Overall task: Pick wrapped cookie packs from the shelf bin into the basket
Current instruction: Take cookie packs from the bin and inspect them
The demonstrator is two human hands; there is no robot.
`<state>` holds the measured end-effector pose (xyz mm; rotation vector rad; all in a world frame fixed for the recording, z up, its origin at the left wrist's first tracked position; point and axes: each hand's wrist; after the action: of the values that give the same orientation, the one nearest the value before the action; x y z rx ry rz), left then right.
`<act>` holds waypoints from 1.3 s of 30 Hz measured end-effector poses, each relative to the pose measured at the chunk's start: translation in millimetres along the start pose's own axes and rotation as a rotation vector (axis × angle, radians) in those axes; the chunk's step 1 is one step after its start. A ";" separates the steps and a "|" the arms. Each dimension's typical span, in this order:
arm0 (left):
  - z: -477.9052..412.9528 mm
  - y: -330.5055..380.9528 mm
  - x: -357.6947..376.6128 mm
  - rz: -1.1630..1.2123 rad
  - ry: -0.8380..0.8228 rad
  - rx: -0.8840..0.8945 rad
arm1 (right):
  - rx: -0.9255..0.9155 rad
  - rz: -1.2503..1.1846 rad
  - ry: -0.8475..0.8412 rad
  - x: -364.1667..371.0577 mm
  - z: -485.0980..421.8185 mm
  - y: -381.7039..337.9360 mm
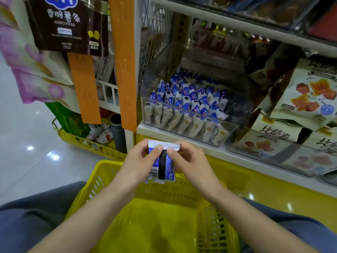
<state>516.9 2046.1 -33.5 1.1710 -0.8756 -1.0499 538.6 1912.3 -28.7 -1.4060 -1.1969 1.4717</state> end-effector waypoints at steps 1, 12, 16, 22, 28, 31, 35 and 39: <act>-0.6 -0.3 -0.2 -0.007 0.003 -0.010 | -0.048 0.046 0.003 -0.5 0.4 1.2; -0.4 3.1 0.5 0.006 -0.082 -0.144 | 0.104 -0.113 0.131 -5.0 -8.2 -0.5; -0.4 3.0 0.9 0.114 -0.114 -0.073 | 0.364 -0.423 0.203 -12.0 -15.2 -4.7; -4.8 2.7 -2.0 0.069 0.042 0.079 | 0.477 -0.446 0.122 -8.2 -8.5 -5.5; -10.2 6.0 -8.2 0.060 0.086 0.086 | 0.364 -0.207 -0.050 -17.9 -9.2 -14.8; -9.9 10.1 -9.9 0.079 0.049 0.074 | 0.344 -0.288 -0.067 -20.8 -9.1 -20.9; -3.8 16.0 -9.5 0.099 0.015 0.072 | 0.256 -0.137 0.001 -19.8 -6.2 -20.4; -4.0 17.6 -11.2 0.029 0.048 0.115 | 0.211 -0.142 -0.080 -20.6 -4.6 -23.4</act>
<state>520.6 2059.0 -17.0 1.2709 -0.9229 -0.9544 543.5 1899.6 -0.4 -1.1085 -1.1293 1.5175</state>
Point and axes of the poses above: each hand's wrist, its own z-axis away from the middle knuckle, its own x-axis out of the palm, y = z × x, and after that the axes turned 9 degrees about y, right-handed
